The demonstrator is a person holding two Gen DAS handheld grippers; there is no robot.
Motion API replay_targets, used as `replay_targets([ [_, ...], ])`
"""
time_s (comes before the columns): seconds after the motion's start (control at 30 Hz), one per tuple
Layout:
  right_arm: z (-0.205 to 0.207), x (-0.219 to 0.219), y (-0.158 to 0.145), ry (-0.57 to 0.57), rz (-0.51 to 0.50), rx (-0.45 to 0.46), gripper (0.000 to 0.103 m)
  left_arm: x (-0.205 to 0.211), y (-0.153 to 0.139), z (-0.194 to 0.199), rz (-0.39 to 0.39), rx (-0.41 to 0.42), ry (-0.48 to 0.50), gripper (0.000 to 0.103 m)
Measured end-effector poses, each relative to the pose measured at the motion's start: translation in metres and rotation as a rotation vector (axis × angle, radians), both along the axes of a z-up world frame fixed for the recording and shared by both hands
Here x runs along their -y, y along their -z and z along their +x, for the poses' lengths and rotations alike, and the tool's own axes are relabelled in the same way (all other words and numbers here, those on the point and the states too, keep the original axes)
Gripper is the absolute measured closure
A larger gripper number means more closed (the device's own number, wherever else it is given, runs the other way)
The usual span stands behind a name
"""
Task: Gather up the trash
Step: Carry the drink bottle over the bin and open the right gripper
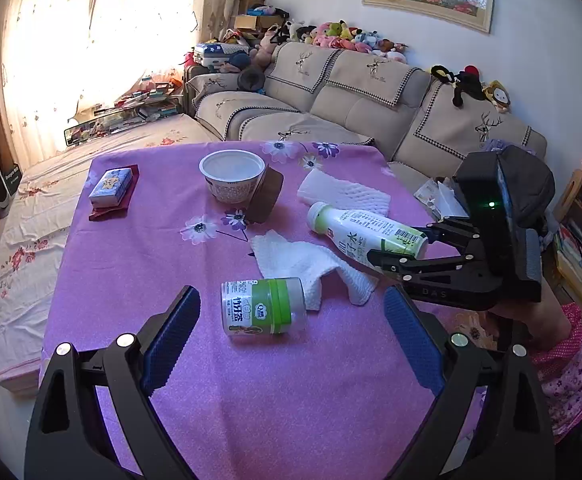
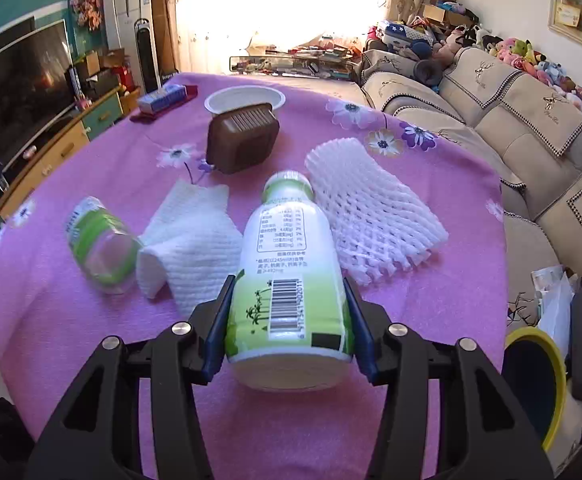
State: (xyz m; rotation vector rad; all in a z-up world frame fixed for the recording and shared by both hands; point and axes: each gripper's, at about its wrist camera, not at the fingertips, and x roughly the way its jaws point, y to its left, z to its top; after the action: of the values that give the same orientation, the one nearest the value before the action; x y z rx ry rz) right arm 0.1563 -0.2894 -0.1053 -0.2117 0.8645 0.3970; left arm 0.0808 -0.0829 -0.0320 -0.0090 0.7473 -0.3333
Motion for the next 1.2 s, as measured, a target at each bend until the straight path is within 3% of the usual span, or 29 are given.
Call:
replay_targets([
  [0.3,-0.036,0.029,-0.034,-0.014,0.189,-0.006,0.054,0.003,0.005,0.001,0.007,-0.007,0.008,0.011],
  [0.4,-0.045,0.06,-0.045,0.074,0.2,0.016,0.054,0.004,0.005,0.001,0.011,-0.006,0.011,0.011],
  [0.5,-0.046,0.107,-0.042,0.248,0.175,0.018,0.054,0.004,0.006,0.002,0.007,-0.011,0.014,0.011],
  [0.63,-0.047,0.181,-0.023,0.491,0.138,-0.016,0.054,0.006,0.009,0.004,0.01,-0.018,0.021,0.011],
  [0.8,-0.042,0.254,0.022,0.71,0.106,-0.135,0.054,0.009,0.013,0.007,0.019,-0.027,0.023,0.011],
  [1.03,-0.02,0.297,0.082,0.84,0.063,-0.265,0.054,0.014,0.021,0.014,0.041,-0.048,0.021,0.011],
  [1.2,-0.009,0.307,0.095,0.888,0.043,-0.279,0.053,0.016,0.031,0.023,0.058,-0.075,0.014,0.011],
])
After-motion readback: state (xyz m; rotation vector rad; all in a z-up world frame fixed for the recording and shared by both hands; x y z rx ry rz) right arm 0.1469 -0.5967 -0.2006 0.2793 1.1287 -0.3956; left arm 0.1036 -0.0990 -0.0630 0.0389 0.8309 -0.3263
